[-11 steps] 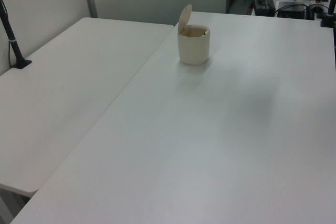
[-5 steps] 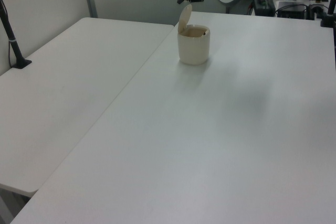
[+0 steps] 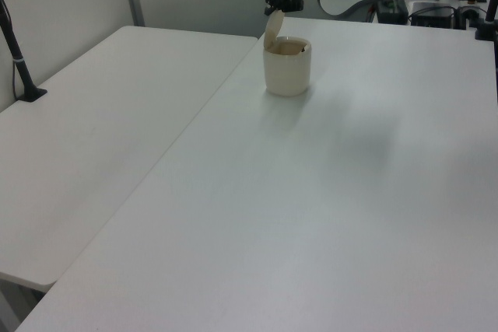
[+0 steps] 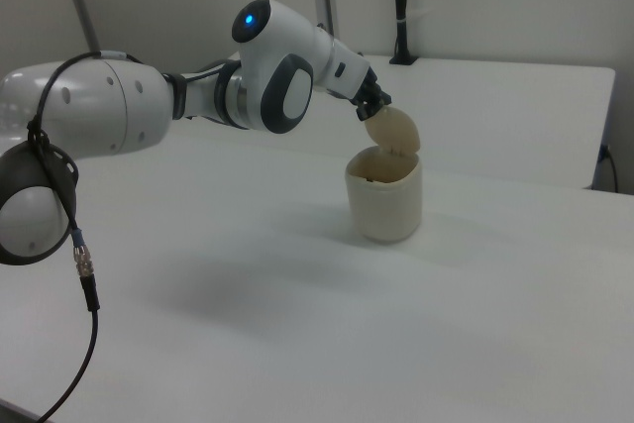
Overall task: Close the trash bin
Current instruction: 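Lower the gripper onto the raised lid's edge, then push the lid down over the bin opening with the gripper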
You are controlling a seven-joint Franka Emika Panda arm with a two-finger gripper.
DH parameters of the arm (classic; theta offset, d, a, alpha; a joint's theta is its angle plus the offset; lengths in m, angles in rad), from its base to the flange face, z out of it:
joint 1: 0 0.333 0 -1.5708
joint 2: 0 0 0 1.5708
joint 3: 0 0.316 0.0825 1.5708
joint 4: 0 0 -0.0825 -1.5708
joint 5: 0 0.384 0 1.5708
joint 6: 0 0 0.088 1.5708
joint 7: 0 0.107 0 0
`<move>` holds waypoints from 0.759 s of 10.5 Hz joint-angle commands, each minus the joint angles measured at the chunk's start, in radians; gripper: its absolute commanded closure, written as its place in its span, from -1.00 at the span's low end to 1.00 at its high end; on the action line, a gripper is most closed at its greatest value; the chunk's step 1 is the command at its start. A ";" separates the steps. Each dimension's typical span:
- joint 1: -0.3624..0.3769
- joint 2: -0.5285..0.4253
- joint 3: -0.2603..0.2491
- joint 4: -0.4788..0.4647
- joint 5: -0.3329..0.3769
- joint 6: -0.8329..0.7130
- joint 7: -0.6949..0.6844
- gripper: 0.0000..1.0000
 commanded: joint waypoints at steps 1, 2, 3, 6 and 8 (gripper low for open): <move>0.018 -0.082 -0.021 -0.115 -0.013 0.018 -0.058 1.00; 0.019 -0.097 -0.019 -0.139 -0.011 0.015 -0.075 1.00; 0.018 -0.102 -0.021 -0.153 -0.013 0.012 -0.085 1.00; 0.013 -0.124 -0.019 -0.212 -0.013 0.011 -0.127 1.00; 0.016 -0.134 -0.019 -0.251 -0.013 -0.007 -0.163 1.00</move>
